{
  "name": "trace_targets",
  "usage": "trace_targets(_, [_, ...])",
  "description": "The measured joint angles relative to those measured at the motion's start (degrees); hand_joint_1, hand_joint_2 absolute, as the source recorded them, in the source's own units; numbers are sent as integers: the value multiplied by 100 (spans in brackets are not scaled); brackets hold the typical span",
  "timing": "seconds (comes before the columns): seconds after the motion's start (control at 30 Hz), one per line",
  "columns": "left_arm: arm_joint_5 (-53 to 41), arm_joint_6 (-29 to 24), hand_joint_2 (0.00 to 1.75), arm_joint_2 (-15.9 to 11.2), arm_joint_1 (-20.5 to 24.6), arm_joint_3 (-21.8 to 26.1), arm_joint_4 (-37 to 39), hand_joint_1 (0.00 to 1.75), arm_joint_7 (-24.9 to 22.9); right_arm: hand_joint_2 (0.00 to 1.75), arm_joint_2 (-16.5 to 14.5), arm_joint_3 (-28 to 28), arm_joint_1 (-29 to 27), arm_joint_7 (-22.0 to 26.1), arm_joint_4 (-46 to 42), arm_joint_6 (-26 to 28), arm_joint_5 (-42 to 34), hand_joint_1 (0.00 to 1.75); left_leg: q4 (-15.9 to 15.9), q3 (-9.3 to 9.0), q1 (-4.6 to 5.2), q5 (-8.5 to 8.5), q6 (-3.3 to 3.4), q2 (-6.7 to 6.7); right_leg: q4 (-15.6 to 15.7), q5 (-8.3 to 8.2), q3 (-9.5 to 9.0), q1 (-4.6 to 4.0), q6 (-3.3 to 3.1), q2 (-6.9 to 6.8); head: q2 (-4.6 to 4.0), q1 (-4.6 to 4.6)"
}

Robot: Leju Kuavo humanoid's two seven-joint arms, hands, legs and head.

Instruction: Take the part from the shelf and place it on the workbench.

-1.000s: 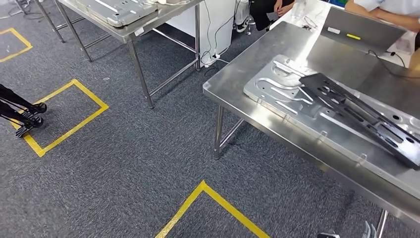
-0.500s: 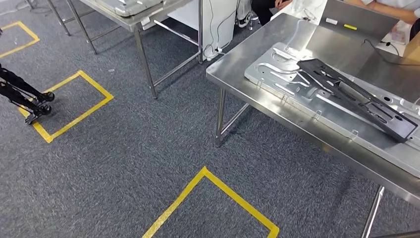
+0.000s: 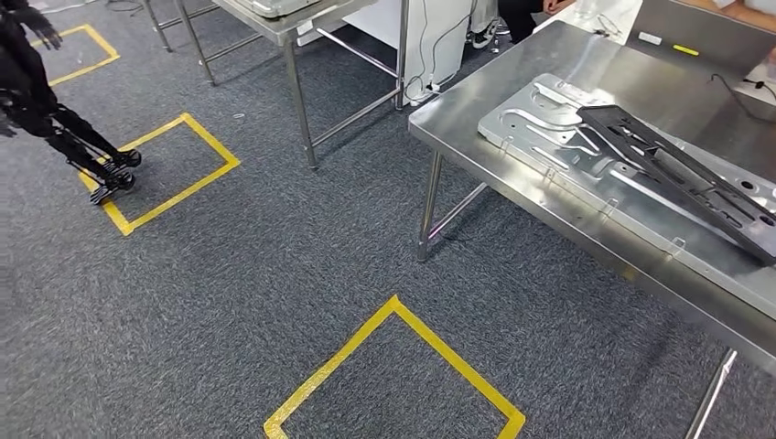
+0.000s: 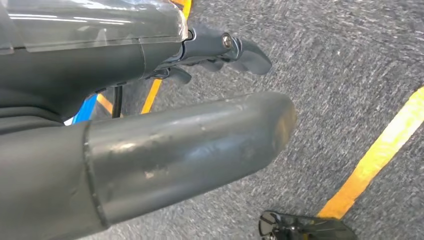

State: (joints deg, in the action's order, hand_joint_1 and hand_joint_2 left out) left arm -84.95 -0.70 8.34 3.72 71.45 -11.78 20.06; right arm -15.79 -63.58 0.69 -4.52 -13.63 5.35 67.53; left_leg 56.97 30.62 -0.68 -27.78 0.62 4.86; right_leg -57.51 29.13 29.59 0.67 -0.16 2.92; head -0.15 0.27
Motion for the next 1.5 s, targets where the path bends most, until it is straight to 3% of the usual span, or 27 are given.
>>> trace_targets(0.07, [-12, 2, 0, -10, -6, -4, 0, 0, 0, 0, -18, -15, 33, -2, 49, -129, 37, 0, 174, 108, 1, -121, -46, -99, 69, -47, -14, 21, -83, -146, 0, -5])
trace_targets(0.17, [-28, 4, 0, -16, 2, -8, 2, 0, 0, 0, -27, -30, 37, -2, 99, -185, 51, 0, 1197, 599, -12, -675, -105, -388, 91, -77, 19, 2, -157, -398, 0, -16])
trace_targets(0.2, [-31, 5, 0, -17, 0, -9, 2, 0, 0, 0, -27, -32, 38, -2, 113, -196, 53, 0, 1506, 737, -19, -784, -125, -422, 76, -76, 40, -8, -157, -476, 0, -16])
trace_targets(0.23, [-31, 5, 0, -19, -8, -9, 2, 0, 0, 0, -28, -34, 42, -2, 124, -206, 55, 0, 1632, 781, -25, -786, -139, -441, 59, -73, 56, -15, -157, -548, 0, -16])
trace_targets(0.27, [-32, 5, 0, -21, -18, -9, 2, 0, 0, 0, -29, -34, 49, -2, 133, -218, 64, 0, 1540, 717, -29, -685, -146, -462, 42, -68, 67, -18, -154, -616, 0, -16])
trace_targets(0.33, [-32, 5, 0, -26, -26, -9, 2, 0, 1, 0, -40, -34, 61, 3, 149, -237, 100, 0, 808, 314, -29, -332, -136, -622, 7, -46, 70, -22, -130, -741, 0, -17])
trace_targets(0.4, [-29, 9, 0, -26, -10, -10, 2, 0, 6, 0, -56, -33, 68, 7, 156, -242, 142, 0, 169, -10, 5, -129, -87, -811, -34, -17, 69, -51, -78, -845, 0, -15])
trace_targets(0.43, [-26, 11, 0, -25, -7, -10, 2, 0, 10, 0, -61, -33, 76, 7, 158, -250, 158, 0, 46, -56, 21, -114, -58, -852, -46, -11, 68, -67, -53, -889, 0, -12])
trace_targets(0.5, [-13, 14, 0, -24, -25, -9, 2, 0, 16, 0, -65, -32, 103, -3, 161, -284, 192, 0, 28, -29, 32, -88, 10, -747, -44, -14, 56, -77, -2, -964, 0, -9])
trace_targets(0.53, [-7, 13, 0, -23, -35, -9, 2, 0, 14, 0, -65, -31, 113, -13, 162, -304, 213, 0, 13, -28, 23, -65, 46, -703, -64, 10, 52, -66, 32, -929, 0, -9])
trace_targets(0.6, [4, 11, 0, -22, -33, -9, 2, 0, 5, 0, -64, -28, 118, -40, 165, -326, 242, 0, -21, -19, -2, -6, 128, -599, -352, 256, 159, -41, 97, -667, 0, -8])
trace_targets(0.67, [12, 5, 0, -23, -14, -9, 2, 0, 0, 0, -64, -27, 109, -67, 174, -345, 251, 0, -21, 21, -5, 34, 177, -488, -1050, 679, 458, -22, 127, -386, 0, -8])
trace_targets(0.73, [15, 1, 0, -25, -12, -8, 2, 0, 0, 0, -64, -27, 107, -92, 184, -374, 260, 0, -4, 57, 0, 53, 187, -356, -1621, 871, 703, -13, 129, -322, 0, -8])
trace_targets(0.77, [18, 1, 0, -25, -19, -8, 2, 0, 0, 0, -64, -27, 108, -103, 188, -394, 266, 0, 9, 66, 2, 56, 185, -277, -1635, 796, 701, -7, 125, -314, 0, -8])
trace_targets(0.8, [21, 1, 0, -25, -26, -7, 2, 0, 0, 0, -63, -27, 109, -113, 189, -412, 273, 0, 25, 70, 2, 56, 181, -198, -1435, 622, 600, 0, 116, -293, 0, -8])
trace_targets(0.87, [29, 1, 0, -22, -28, -6, 2, 0, 0, 0, -60, -27, 108, -122, 190, -433, 294, 0, 68, 83, 5, 50, 158, -40, -715, 221, 259, 16, 82, -74, 0, -7])
trace_targets(0.9, [36, 1, 0, -20, -21, -5, 2, 0, 0, 0, -55, -26, 109, -124, 191, -435, 309, 0, 95, 108, 6, 48, 129, 35, -408, 116, 130, 23, 61, 66, 0, -8])
trace_targets(0.97, [51, 1, 0, -15, -10, -4, 2, 0, 0, 0, -44, -21, 121, -123, 195, -439, 340, 0, 123, 180, -5, 70, 46, 162, -160, 97, 46, 13, 27, 225, 0, -9])
trace_targets(1.03, [61, -2, 0, -16, -20, -4, 2, 0, 0, 0, -39, -15, 148, -122, 196, -439, 354, 0, 126, 241, -30, 97, -37, 243, -115, 74, 41, 10, -20, 92, 0, -10])
trace_targets(1.1, [67, -8, 0, -17, -37, -3, 2, 0, 0, 0, -37, -12, 157, -120, 196, -431, 361, 0, 294, 340, -22, -22, -88, 13, -50, 34, 20, 26, -99, -73, 0, -15])
trace_targets(1.17, [73, -13, 0, -14, -29, -2, 2, 0, 0, 0, -36, -12, 147, -118, 196, -428, 365, 0, 883, 610, -16, -379, -126, -330, -24, 20, 23, 10, -154, -258, 0, -24])
trace_targets(1.23, [77, -15, 0, -13, -21, -2, 2, 0, -2, 0, -36, -12, 144, -117, 196, -433, 366, 0, 1538, 892, -33, -668, -170, -435, -32, 23, 42, -17, -173, -456, 0, -26])
trace_targets(1.27, [78, -16, 0, -13, -27, -2, 2, 0, -5, 0, -36, -12, 149, -119, 196, -437, 367, 0, 1642, 915, -41, -669, -185, -452, -37, 27, 48, -24, -173, -545, 0, -26])
trace_targets(1.3, [78, -17, 0, -14, -36, -1, 2, 0, -8, 0, -36, -12, 156, -121, 196, -445, 368, 0, 1511, 820, -47, -562, -193, -475, -44, 32, 50, -25, -168, -624, 0, -26])
trace_targets(1.4, [75, -20, 0, -16, -30, 1, 2, 0, -13, 0, -36, -12, 175, -130, 197, -492, 373, 0, 438, 213, -31, -136, -148, -733, -88, 72, 42, -43, -110, -822, 0, -24])
trace_targets(1.47, [70, -23, 0, -16, -22, 0, 2, 0, -10, 0, -36, -10, 188, -133, 198, -514, 374, 0, 124, 62, 6, -76, -78, -823, -108, 89, 37, -65, -51, -915, 0, -19])
trace_targets(1.5, [68, -25, 0, -16, -32, 0, 2, 0, -9, 0, -36, -10, 200, -133, 198, -519, 375, 0, 123, 77, 21, -61, -45, -765, -104, 86, 27, -69, -25, -952, 0, -17])
